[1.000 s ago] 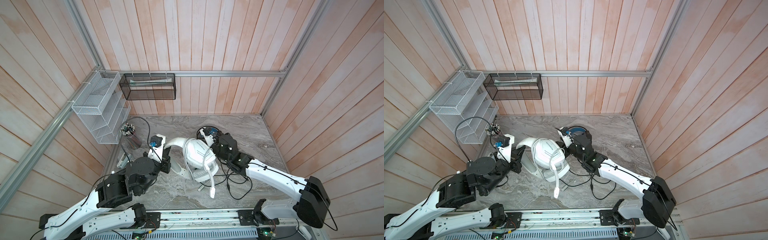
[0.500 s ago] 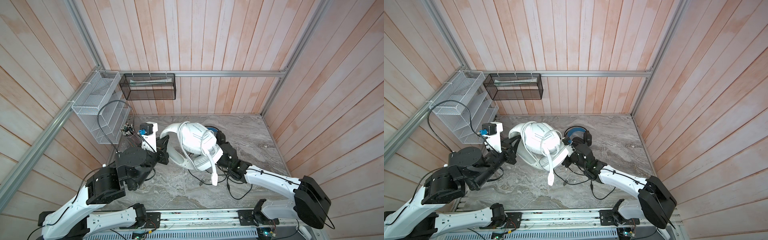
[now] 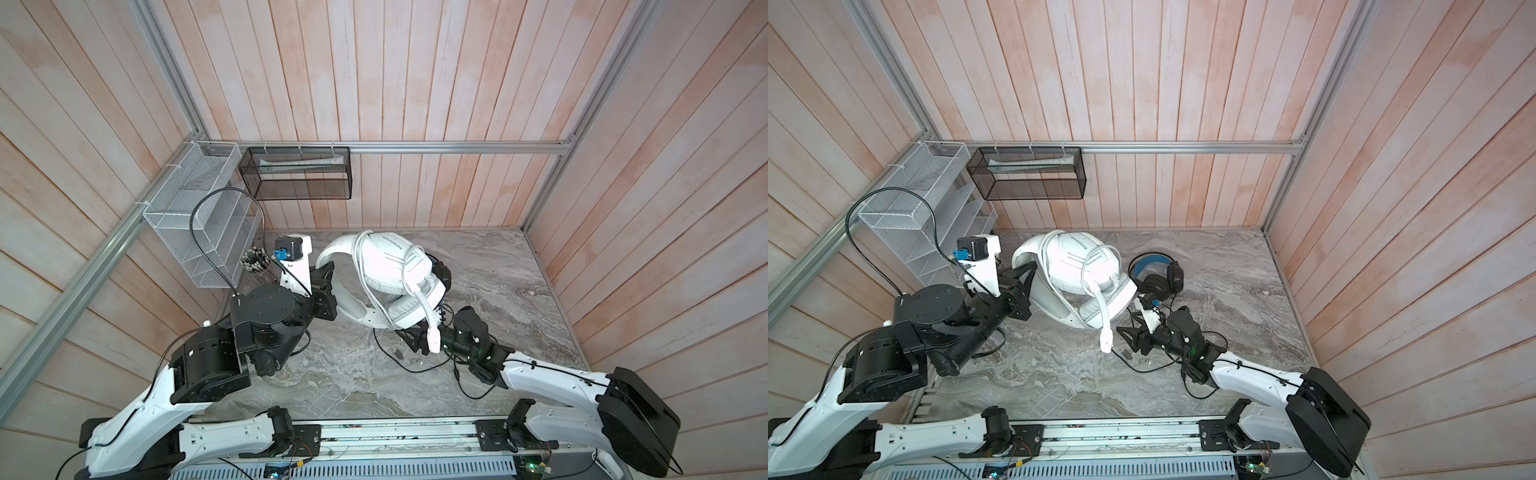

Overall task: Wrap the headphones
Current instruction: 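Raise the white headset with the left gripper while the right gripper pulls cable under, then lower the white headset with the left gripper while the right gripper lifts the cable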

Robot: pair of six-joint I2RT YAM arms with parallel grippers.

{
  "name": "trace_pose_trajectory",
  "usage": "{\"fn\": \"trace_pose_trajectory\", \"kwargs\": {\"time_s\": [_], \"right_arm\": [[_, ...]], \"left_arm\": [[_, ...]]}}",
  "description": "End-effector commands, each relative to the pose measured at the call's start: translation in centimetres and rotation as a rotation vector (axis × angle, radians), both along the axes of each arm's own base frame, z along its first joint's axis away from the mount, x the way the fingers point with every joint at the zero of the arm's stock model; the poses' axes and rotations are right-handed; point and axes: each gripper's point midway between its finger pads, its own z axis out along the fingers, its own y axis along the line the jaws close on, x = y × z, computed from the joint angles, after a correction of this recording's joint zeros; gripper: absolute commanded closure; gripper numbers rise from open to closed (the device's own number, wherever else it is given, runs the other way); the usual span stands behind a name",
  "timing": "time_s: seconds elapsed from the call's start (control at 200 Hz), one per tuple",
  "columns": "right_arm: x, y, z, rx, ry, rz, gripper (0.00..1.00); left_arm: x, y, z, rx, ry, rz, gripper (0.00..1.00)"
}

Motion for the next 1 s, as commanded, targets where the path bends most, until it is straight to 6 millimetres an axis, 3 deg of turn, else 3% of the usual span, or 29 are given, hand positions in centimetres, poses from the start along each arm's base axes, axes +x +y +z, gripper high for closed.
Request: {"fn": "trace_pose_trajectory", "kwargs": {"time_s": [0.0,0.195,0.35,0.625,0.785,0.995], "right_arm": [[0.0,0.6,1.2,0.045,-0.022,0.032,0.34],[-1.1,2.1,0.5,0.057,-0.001,0.132,0.33],[-0.6,2.5,-0.2,0.043,-0.002,0.128,0.35],[0.8,2.8,-3.1,-0.022,0.017,0.084,0.41],[0.4,3.9,-4.8,-0.036,0.062,0.144,0.49],[0.4,4.2,-6.6,-0.053,0.094,0.155,0.50]], "left_arm": [[-0.2,0.8,3.1,-0.130,-0.046,0.017,1.00],[-0.2,1.0,3.2,-0.131,-0.049,0.025,1.00],[-0.2,1.1,3.0,-0.132,-0.050,0.030,1.00],[-0.1,0.9,3.4,-0.133,-0.061,0.027,1.00],[0.0,1.0,3.3,-0.132,-0.064,0.033,1.00],[0.1,0.8,3.1,-0.127,-0.064,0.038,1.00]]}}
